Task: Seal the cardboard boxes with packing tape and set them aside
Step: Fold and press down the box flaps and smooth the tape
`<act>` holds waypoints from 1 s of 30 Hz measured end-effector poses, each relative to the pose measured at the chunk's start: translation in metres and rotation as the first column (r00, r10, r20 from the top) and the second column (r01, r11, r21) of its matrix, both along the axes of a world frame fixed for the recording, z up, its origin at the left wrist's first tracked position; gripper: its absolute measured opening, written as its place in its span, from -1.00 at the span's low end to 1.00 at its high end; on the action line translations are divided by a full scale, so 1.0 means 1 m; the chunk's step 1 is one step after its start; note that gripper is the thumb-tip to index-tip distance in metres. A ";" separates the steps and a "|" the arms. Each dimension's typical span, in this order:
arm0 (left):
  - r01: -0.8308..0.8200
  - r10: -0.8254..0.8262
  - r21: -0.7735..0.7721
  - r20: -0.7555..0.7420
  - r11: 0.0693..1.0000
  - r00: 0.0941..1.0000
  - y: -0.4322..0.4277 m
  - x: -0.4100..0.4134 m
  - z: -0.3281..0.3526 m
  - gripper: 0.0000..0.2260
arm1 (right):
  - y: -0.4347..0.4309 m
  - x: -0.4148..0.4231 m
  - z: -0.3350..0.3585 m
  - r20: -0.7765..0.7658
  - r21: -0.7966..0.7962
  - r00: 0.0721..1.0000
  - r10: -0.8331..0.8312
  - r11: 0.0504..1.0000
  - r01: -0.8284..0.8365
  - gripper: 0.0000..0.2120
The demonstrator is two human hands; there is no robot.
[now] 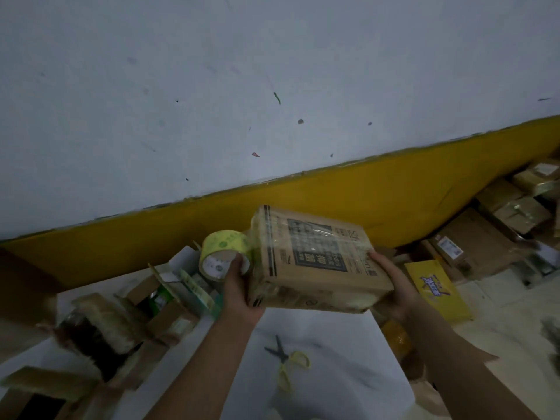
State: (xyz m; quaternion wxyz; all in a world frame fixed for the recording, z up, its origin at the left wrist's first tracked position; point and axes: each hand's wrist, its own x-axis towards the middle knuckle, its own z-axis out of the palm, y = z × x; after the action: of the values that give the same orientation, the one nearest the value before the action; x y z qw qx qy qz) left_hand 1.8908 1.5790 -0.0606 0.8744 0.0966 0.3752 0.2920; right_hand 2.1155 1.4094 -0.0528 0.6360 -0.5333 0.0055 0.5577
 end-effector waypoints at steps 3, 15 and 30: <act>0.021 -0.021 0.020 -0.005 1.000 1.000 0.005 0.002 0.011 -0.56 | 0.011 0.001 -0.006 0.327 -0.095 0.941 0.086 0.994 -0.058 -0.55; 0.231 -0.019 0.388 -0.478 0.892 0.878 -0.020 0.038 0.006 -0.70 | 0.062 -0.079 -0.001 0.616 -0.321 0.720 0.320 0.936 -0.141 -0.25; 0.760 -0.038 0.563 -0.795 0.326 0.605 -0.016 0.088 -0.040 -0.55 | 0.037 -0.003 -0.071 0.691 -0.576 0.532 0.490 0.817 -0.004 -0.59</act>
State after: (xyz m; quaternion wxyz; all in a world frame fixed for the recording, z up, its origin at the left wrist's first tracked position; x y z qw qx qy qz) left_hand 1.9790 1.5632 -0.1008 0.5400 0.7241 0.4070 0.1355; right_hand 2.1127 1.4469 -0.1234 0.3101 -0.8705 -0.2202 0.3124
